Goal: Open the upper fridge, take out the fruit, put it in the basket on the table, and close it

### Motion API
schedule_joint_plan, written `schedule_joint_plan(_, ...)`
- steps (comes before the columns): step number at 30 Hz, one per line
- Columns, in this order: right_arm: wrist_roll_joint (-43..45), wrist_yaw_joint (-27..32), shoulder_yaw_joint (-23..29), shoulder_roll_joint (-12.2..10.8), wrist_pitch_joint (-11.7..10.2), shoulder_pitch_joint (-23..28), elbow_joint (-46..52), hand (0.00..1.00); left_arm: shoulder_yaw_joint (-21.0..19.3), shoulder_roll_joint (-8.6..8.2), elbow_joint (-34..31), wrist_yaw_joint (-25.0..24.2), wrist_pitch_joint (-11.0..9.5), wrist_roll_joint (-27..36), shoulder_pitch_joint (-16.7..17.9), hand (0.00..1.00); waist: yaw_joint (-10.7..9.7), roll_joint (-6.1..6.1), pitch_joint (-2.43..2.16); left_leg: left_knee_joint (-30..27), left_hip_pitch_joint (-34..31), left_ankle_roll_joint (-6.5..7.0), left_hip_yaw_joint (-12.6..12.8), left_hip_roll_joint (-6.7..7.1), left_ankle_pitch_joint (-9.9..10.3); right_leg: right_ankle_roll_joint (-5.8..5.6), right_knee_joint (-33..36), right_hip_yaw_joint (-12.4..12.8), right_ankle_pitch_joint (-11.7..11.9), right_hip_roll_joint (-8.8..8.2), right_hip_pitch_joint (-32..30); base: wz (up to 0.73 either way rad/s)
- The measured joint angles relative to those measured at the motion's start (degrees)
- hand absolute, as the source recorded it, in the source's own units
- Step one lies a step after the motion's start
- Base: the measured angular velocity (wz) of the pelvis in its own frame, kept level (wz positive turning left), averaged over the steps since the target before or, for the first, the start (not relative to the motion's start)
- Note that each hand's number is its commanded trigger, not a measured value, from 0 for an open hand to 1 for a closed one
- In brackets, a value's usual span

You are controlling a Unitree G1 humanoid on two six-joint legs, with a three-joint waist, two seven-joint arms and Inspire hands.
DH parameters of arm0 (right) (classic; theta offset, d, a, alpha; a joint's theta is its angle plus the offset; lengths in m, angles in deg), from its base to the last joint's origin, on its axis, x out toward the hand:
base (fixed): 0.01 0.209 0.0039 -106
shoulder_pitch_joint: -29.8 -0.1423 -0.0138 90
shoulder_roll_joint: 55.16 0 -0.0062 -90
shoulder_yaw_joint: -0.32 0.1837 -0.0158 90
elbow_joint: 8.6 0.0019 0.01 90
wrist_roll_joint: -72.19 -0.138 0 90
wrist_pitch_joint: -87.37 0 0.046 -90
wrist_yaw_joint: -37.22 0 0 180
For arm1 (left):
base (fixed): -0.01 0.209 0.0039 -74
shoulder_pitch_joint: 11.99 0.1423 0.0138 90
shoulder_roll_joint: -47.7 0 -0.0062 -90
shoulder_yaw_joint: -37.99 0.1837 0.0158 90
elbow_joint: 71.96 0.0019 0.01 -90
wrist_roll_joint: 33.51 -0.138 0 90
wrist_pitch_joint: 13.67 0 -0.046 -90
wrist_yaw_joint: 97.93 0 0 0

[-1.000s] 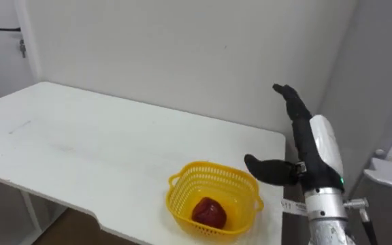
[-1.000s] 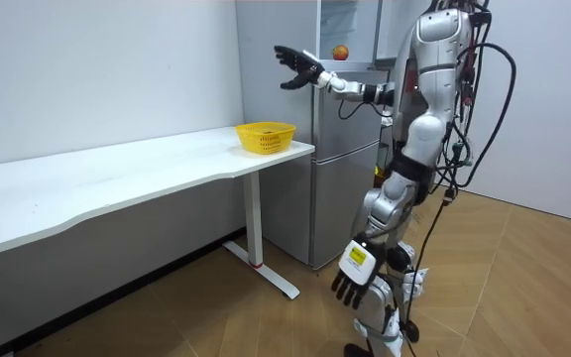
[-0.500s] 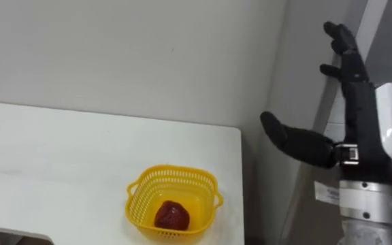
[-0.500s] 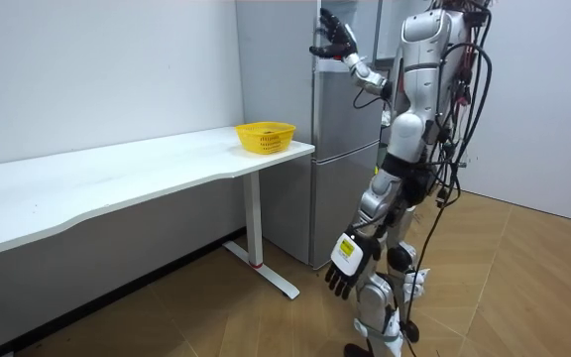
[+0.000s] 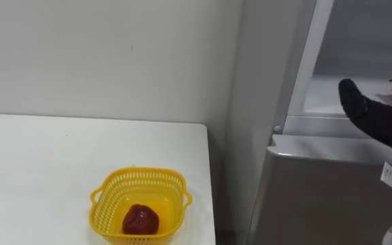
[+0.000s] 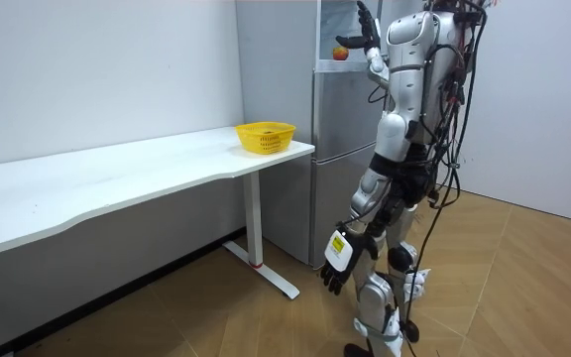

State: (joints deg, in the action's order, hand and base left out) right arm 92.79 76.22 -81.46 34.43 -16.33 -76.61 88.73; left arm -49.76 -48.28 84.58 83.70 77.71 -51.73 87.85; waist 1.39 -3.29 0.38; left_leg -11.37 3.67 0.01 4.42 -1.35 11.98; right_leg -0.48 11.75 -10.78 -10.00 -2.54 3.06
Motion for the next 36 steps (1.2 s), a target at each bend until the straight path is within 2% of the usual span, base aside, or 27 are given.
schedule_joint_plan(8, -4.4, -0.5, 0.2, 1.3, 0.0, 1.1, -1.5, 0.00, 0.2, 0.18, 0.0, -0.1, -0.2, 0.0, 0.3, 0.00, -1.3, -0.37, 0.07, 0.0, 0.0, -0.05, 0.1, -0.05, 0.0, 0.03, 0.1, 0.1, 0.0, 0.04, 0.0, 0.00)
schedule_joint_plan(10, -6.2, -1.1, 0.3, 2.8, 0.0, 1.2, -3.9, 0.00, 0.3, 0.36, -0.1, -0.4, -0.3, 0.1, 0.5, 0.00, -1.6, -0.51, 0.07, 0.0, 0.0, -0.05, 0.1, -0.04, 0.0, 0.02, 0.0, 0.1, 0.0, 0.04, 0.0, 0.00)
schedule_joint_plan(15, -8.8, -1.1, 0.7, 4.8, 0.1, 1.2, -7.7, 0.00, 0.2, 0.86, -0.2, -1.5, -0.3, 0.0, 0.9, 0.00, -2.4, -1.00, 0.29, 0.0, 0.0, -0.05, 0.1, -0.06, 0.0, 0.02, 0.0, 0.1, 0.0, 0.06, -0.1, 0.00)
schedule_joint_plan(18, -10.2, -1.2, 2.2, 5.4, 0.2, 1.2, -10.4, 0.00, 0.2, 1.73, -0.2, -2.5, -0.3, -0.2, 1.0, 0.00, -2.5, -1.66, 0.14, 0.0, 0.0, -0.05, 0.2, -0.10, 0.0, 0.02, 0.0, 0.2, 0.0, 0.10, -0.1, 0.00)
schedule_joint_plan(21, -14.4, -2.0, 2.3, 8.2, 1.1, 0.6, -14.5, 0.00, 0.1, 2.39, -0.5, -3.2, -0.3, 0.0, 0.7, 0.00, -2.6, -2.08, -0.08, 0.1, 0.0, -0.05, 0.3, -0.03, 0.0, 0.02, 0.0, 0.2, 0.0, 0.05, -0.2, 0.00)
schedule_joint_plan(23, -15.4, -2.5, 2.3, 11.2, 2.6, -1.8, -18.0, 0.00, 0.0, 2.81, -1.2, -3.5, -0.2, 0.0, 0.6, 0.00, -2.5, -2.23, -0.13, 0.2, -0.2, -0.05, 0.4, -0.04, 0.0, 0.02, 0.3, 0.5, 0.0, 0.08, -0.7, -0.05)
schedule_joint_plan(26, -15.6, -2.5, 2.1, 14.0, 3.2, -5.1, -20.9, 0.00, -0.2, 3.20, -1.3, -3.5, -0.2, 0.0, -0.1, 0.00, -2.6, -2.30, -0.16, -0.1, -1.0, -0.08, 0.6, -0.13, 0.0, 0.02, 0.9, 0.6, 0.0, 0.10, -1.6, -0.04)
schedule_joint_plan(28, -16.4, -2.9, 1.5, 17.0, 3.4, -8.0, -25.3, 0.00, 0.0, 3.74, -1.3, -3.5, -0.2, 0.0, -0.7, 0.00, -2.4, -2.53, -0.17, -0.4, -1.7, -0.09, 0.6, -0.13, 0.0, 0.15, 0.9, 0.6, 0.1, 0.11, -2.3, 0.00)
schedule_joint_plan(31, -16.9, -3.0, 1.3, 18.1, 3.8, -9.7, -28.0, 0.00, 0.2, 4.07, -1.4, -3.5, -0.1, 0.1, -1.5, 0.00, -2.2, -2.61, -0.23, -0.4, -2.4, -0.09, 0.6, -0.15, 0.0, 0.17, 1.0, 0.6, 0.1, 0.10, -3.0, 0.00)
schedule_joint_plan(36, -17.0, -3.0, 0.3, 18.1, 3.9, -12.0, -34.6, 0.00, 0.4, 4.30, -1.4, -3.5, -0.1, 0.4, -1.8, 0.00, -2.3, -2.63, -0.25, -0.5, -3.6, -0.09, 0.1, -0.10, -0.1, 0.17, 1.0, 0.6, 0.1, 0.05, -4.1, 0.00)
